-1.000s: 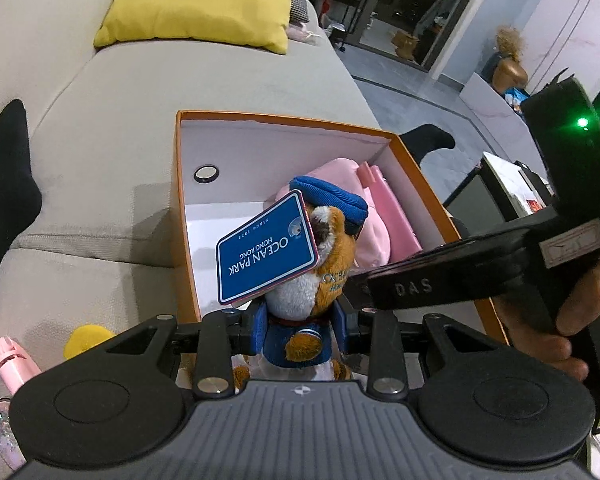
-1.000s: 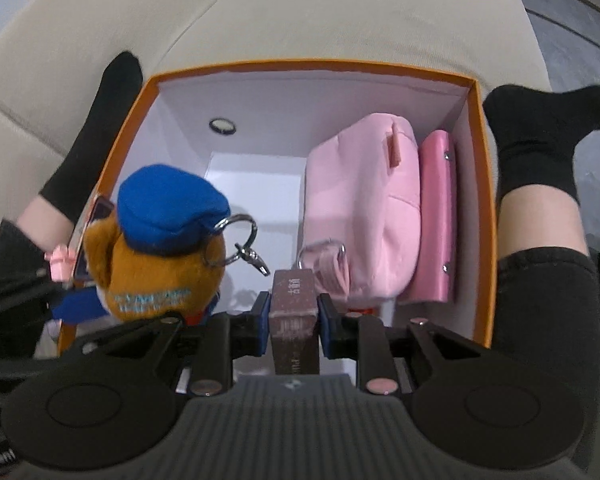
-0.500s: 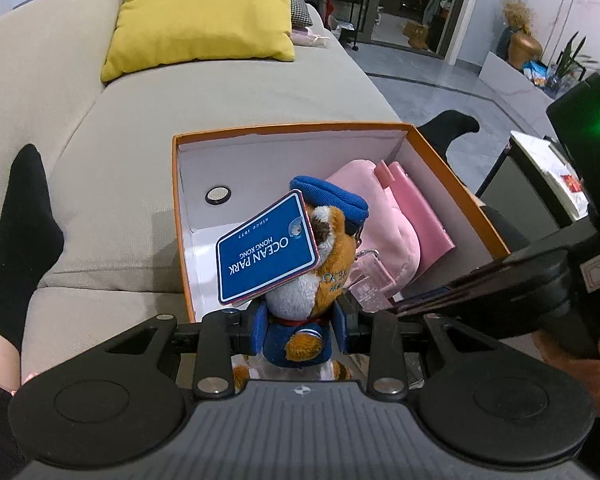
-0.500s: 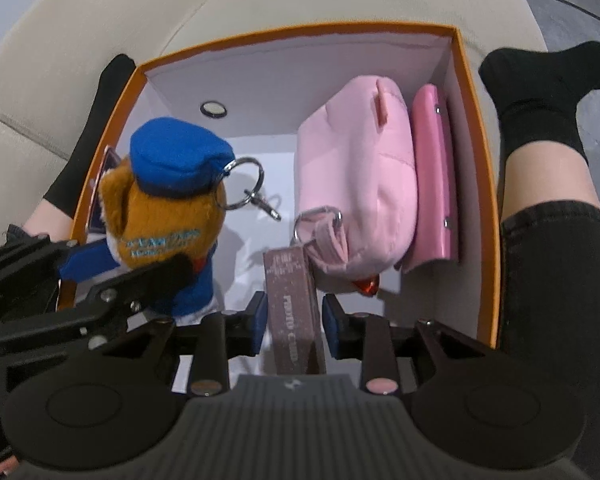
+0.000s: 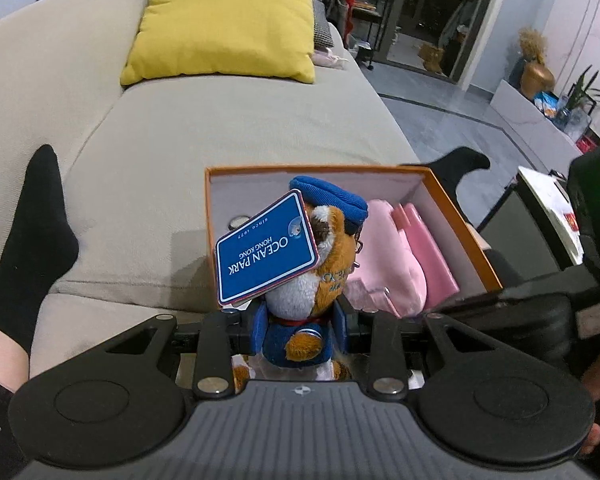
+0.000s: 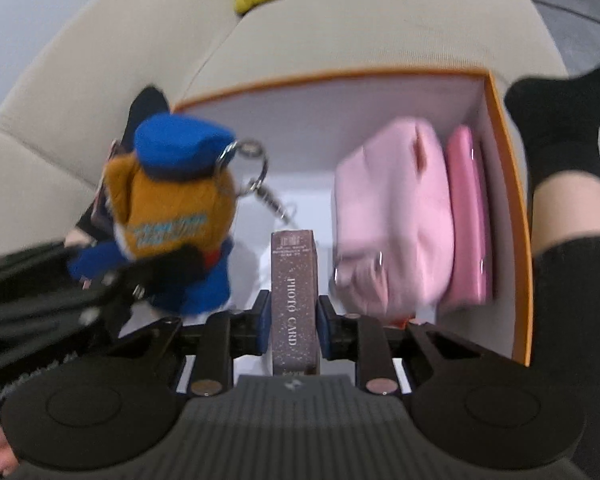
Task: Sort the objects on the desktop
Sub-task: 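Lower the bear and the photo card box into the shoebox beside the pink items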
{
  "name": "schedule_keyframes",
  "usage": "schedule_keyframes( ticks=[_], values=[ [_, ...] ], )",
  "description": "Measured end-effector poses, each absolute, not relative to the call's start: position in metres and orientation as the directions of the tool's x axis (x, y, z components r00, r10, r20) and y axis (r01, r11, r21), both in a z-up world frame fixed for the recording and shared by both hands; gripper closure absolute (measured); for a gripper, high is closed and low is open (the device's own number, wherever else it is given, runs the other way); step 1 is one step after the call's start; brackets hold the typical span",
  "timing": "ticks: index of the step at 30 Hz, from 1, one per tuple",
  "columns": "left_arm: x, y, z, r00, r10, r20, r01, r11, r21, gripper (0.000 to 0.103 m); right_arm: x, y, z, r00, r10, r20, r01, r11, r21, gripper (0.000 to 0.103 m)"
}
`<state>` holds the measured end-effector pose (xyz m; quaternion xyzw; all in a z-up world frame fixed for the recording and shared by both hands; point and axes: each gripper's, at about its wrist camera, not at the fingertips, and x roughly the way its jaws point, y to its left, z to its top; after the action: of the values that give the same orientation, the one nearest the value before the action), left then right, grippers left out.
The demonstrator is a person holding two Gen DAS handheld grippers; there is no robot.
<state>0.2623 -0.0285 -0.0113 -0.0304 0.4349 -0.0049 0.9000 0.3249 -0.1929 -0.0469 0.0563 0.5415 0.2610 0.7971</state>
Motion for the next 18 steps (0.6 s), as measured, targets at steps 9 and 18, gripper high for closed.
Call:
schedule_keyframes(
  ticks=[9,18],
  values=[
    [0.281,-0.028,-0.010,0.614,-0.033,-0.789,-0.023,0.998,-0.060,0.066,0.345,-0.177,-0.062,0.319,0.417,-0.851,-0.332,0.890,0.311,0.079],
    [0.296,-0.039,-0.018,0.586,-0.026,-0.810,-0.011,0.999,-0.039,0.065,0.358,-0.195,-0.048,0.421,0.352,-0.836,-0.281,0.927,0.248,0.080]
  ],
)
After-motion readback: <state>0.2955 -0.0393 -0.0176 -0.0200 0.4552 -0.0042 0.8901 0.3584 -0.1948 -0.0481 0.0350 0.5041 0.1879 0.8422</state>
